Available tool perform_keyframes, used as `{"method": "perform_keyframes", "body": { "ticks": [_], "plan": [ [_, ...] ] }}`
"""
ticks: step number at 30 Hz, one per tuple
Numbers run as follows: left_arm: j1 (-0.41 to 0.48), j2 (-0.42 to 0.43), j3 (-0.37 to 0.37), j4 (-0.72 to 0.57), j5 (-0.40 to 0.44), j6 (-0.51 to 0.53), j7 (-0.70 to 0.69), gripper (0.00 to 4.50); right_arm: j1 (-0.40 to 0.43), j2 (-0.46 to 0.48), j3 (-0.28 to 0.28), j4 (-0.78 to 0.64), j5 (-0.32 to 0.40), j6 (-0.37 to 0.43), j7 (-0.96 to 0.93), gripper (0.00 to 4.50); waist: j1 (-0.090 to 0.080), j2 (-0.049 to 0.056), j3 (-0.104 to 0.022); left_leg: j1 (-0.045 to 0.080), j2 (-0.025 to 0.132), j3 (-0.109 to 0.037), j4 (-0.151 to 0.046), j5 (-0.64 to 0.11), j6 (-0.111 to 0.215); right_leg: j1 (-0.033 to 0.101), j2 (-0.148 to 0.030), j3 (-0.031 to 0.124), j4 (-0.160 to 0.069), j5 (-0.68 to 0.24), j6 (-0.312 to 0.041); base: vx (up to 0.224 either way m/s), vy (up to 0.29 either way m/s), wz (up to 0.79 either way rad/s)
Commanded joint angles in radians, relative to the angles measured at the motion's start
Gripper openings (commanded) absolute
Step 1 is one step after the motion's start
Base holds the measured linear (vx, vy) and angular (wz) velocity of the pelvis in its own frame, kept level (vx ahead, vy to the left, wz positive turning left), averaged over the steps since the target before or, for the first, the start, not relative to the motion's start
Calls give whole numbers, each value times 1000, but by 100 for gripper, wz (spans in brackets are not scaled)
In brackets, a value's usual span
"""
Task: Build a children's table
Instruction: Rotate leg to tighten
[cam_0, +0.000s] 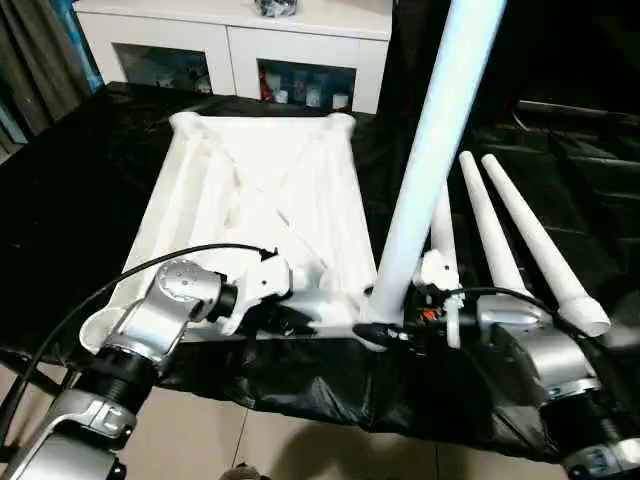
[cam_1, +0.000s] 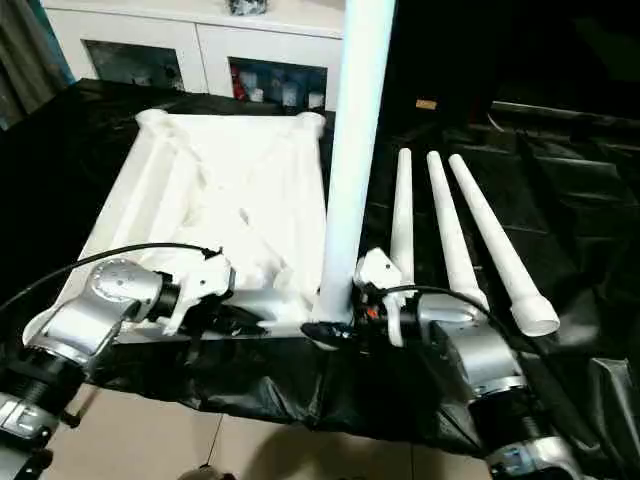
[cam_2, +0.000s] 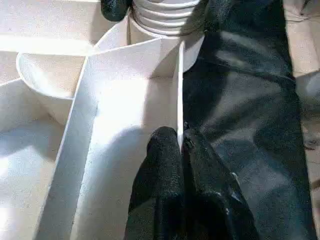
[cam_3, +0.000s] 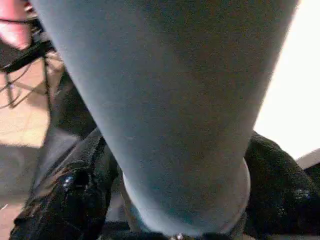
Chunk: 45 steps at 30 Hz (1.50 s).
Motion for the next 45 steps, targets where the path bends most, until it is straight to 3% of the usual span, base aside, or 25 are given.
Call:
{"method": "perform_keyframes", "body": {
  "ticks": [1,6,8,11,12,16,17,18,21,24,25,26,28,32,34,36,40,42,45],
  "plan": [
    [1,-11,-20,-34,-23,-11,-9,0,5,4,44,-34,16,12,36,317,0,-4,-62,5,56,-11,-58,-161,59,51,-83,45,-63,-206,-199,0,0,0],
    [-6,-13,-15,-20,-22,-12,-1,0,16,9,53,-47,15,23,33,284,4,-4,-63,5,54,-11,-58,-161,55,51,-83,45,-63,-205,-201,0,0,0],
    [-19,-38,-2,2,-10,18,65,0,29,66,37,-18,-7,18,-68,281,3,-3,-63,5,54,-11,-58,-163,47,50,-84,46,-63,-210,-199,0,0,0],
    [-34,-66,11,26,9,47,137,0,25,127,11,35,-43,5,-200,277,-4,-3,-56,9,50,-15,-65,-217,20,47,-85,44,-75,-313,-179,0,0,0],
    [-40,-80,16,36,15,61,167,0,14,151,-1,69,-65,-11,-266,276,-9,-2,-57,15,52,-19,-68,-251,0,46,-89,45,-81,-387,-157,0,0,0],
    [-69,-144,36,71,40,119,291,0,-33,248,-58,194,-91,-3,-500,275,-32,0,-52,14,47,-25,-71,-302,-26,43,-89,42,-92,-483,-133,0,0,0],
    [-77,-167,40,76,48,141,335,0,-48,276,-71,224,-88,1,-552,275,-30,0,-55,14,46,-26,-70,-294,-23,44,-90,42,-95,-488,-121,0,0,0],
    [-85,-222,52,80,52,182,421,0,-81,335,-95,282,-87,2,-657,275,-37,5,-52,16,48,-24,-71,-304,-24,36,-87,45,-94,-471,-132,0,0,0],
    [-83,-263,53,74,51,203,467,0,-102,379,-97,311,-101,-10,-709,274,-39,5,-54,20,46,-25,-69,-322,-22,36,-86,42,-98,-468,-136,0,0,0],
    [-72,-292,36,60,56,203,483,0,-121,424,-100,336,-113,-47,-749,274,-40,4,-57,13,44,-24,-69,-304,-6,40,-86,45,-94,-435,-131,0,0,0],
    [-68,-292,28,54,59,196,475,0,-124,429,-98,340,-116,-58,-753,309,-40,-1,-58,11,46,-23,-70,-297,-3,41,-87,46,-94,-426,-132,0,0,0],
    [-63,-288,19,49,63,184,462,0,-127,430,-97,343,-119,-67,-755,344,-40,3,-58,11,46,-23,-70,-293,0,40,-86,46,-92,-409,-136,0,0,0],
    [-61,-285,15,46,67,176,453,0,-132,433,-101,353,-122,-80,-759,347,-42,6,-59,10,47,-22,-70,-287,2,41,-83,46,-87,-371,-149,0,0,0],
    [-45,-230,12,19,60,129,379,0,-132,390,-96,329,-121,-110,-684,392,-43,3,-60,8,48,-21,-70,-280,11,43,-84,48,-84,-341,-159,0,0,0],
    [-33,-206,10,1,47,104,330,0,-123,358,-79,305,-127,-134,-630,406,-43,3,-63,0,48,-23,-69,-253,20,52,-85,47,-77,-296,-162,0,0,0],
    [-23,-182,4,-13,40,88,290,0,-109,330,-69,276,-121,-151,-573,406,-43,4,-65,8,49,-15,-63,-223,34,46,-83,50,-72,-220,-190,0,0,0],
    [-9,-133,-6,-26,27,51,208,0,-62,245,-36,175,-90,-149,-388,406,-36,4,-69,2,49,-13,-58,-154,70,55,-80,48,-58,-103,-213,0,0,0],
    [-6,-118,-10,-31,19,46,177,0,-44,213,-21,136,-77,-139,-320,406,-31,4,-69,3,50,-13,-58,-140,81,54,-79,46,-56,-77,-230,0,0,0],
    [-10,-92,-8,-26,8,22,123,0,-4,135,23,45,-39,-103,-169,406,-18,1,-63,5,53,-11,-59,-172,81,54,-78,45,-61,-136,-220,0,0,0]
  ]
}}
